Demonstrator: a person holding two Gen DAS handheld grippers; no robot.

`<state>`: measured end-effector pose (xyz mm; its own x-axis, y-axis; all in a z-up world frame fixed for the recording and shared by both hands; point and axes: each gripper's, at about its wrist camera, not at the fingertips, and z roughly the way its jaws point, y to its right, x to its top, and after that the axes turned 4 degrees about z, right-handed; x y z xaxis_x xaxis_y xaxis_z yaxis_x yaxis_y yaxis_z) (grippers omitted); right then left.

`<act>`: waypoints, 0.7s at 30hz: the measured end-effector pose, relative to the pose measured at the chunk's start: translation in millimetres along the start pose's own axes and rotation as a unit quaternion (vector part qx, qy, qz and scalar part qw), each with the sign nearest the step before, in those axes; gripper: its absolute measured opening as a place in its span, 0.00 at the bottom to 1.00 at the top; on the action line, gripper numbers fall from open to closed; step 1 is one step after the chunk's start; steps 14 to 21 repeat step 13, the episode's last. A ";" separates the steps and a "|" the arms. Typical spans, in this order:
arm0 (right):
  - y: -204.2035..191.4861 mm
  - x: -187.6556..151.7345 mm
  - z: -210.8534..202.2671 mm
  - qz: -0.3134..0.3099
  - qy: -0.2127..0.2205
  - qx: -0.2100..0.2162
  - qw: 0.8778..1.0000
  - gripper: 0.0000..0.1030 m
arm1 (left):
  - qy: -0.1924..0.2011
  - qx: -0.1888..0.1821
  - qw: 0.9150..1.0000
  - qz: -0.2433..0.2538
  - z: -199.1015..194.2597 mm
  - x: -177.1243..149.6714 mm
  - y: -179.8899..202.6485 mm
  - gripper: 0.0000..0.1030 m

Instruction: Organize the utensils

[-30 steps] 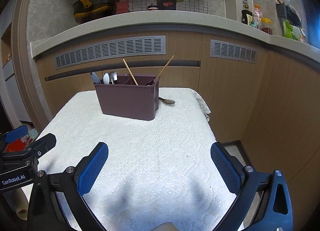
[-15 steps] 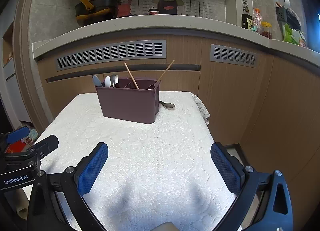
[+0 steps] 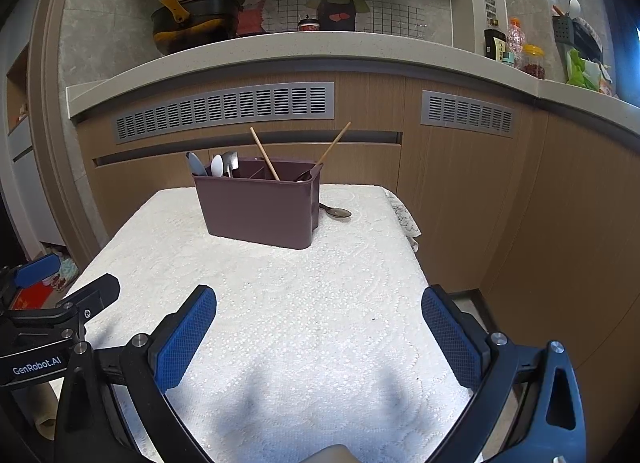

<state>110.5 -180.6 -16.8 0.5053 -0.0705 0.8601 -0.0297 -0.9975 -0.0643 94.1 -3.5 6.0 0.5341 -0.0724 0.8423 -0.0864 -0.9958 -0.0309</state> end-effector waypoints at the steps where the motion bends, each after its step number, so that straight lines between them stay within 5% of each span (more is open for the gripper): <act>1: 0.3 0.0 0.2 0.000 -0.001 0.001 1.000 0.99 | 0.002 0.001 1.000 -0.001 -0.7 0.2 -0.5 1.00; 21: -1.6 0.9 3.2 -0.001 -0.003 0.001 1.000 0.99 | 0.014 0.010 1.000 0.002 -4.4 0.7 -3.5 1.00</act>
